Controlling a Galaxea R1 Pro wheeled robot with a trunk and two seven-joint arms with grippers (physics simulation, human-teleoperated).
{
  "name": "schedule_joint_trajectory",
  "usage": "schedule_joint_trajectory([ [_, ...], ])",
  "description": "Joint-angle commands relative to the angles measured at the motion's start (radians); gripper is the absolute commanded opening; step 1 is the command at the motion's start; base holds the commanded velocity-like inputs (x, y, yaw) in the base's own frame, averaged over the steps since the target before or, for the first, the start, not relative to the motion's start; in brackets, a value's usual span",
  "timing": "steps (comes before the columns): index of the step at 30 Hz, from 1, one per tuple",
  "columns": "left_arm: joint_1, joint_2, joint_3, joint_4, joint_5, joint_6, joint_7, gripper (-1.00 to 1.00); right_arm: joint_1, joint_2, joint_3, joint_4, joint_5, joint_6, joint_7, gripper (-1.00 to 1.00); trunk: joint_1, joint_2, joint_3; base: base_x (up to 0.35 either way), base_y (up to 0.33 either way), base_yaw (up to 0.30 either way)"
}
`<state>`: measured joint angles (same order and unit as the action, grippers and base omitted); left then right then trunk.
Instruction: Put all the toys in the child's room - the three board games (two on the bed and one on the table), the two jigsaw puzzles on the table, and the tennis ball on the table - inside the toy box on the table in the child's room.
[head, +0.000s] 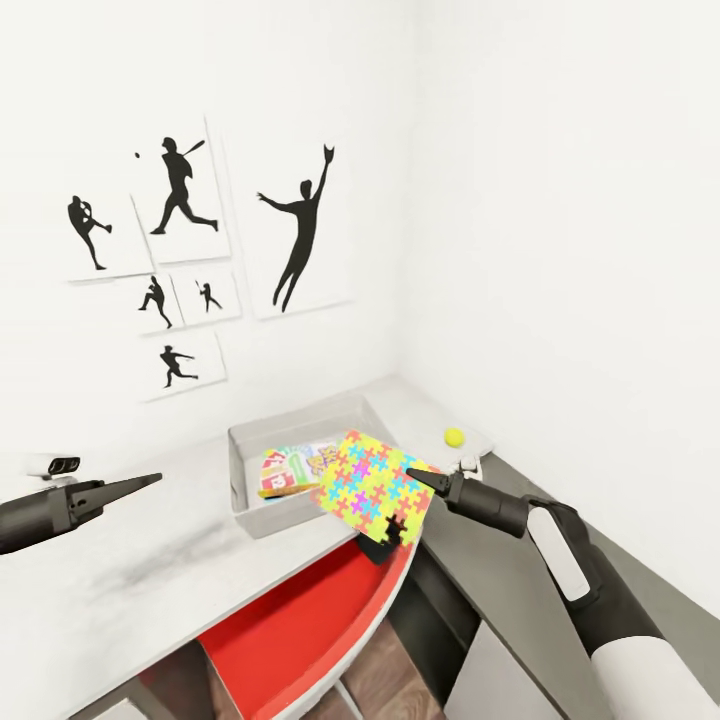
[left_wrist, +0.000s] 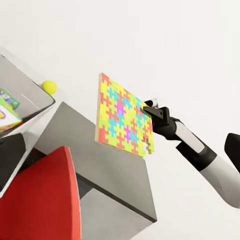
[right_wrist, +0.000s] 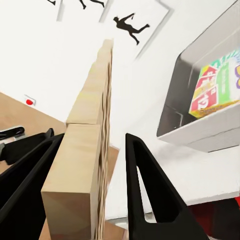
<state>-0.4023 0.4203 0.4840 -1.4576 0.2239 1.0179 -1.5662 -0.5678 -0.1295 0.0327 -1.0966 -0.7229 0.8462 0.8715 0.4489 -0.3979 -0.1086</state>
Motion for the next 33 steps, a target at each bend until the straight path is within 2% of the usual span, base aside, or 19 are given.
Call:
schedule_joint_trajectory([
  [1,-0.001,0.0,0.0,0.0,-0.001,0.008,-0.005,1.0,-0.001,-0.001,0.001,0.0,-0.005,0.005,0.0,-1.0,0.001,-0.002,-0.002,0.229,0.02,0.271],
  [15,-0.001,0.0,-0.001,0.0,0.0,-0.002,-0.005,1.0,-0.001,-0.001,0.001,0.004,-0.006,0.005,0.003,-1.0,0.001,-0.002,-0.002,0.232,0.034,0.273],
  [33,-0.001,0.0,0.0,0.0,0.001,-0.002,-0.005,1.0,-0.001,-0.002,0.001,0.004,-0.006,0.005,0.003,-1.0,0.001,-0.002,-0.002,0.216,-0.003,0.021],
])
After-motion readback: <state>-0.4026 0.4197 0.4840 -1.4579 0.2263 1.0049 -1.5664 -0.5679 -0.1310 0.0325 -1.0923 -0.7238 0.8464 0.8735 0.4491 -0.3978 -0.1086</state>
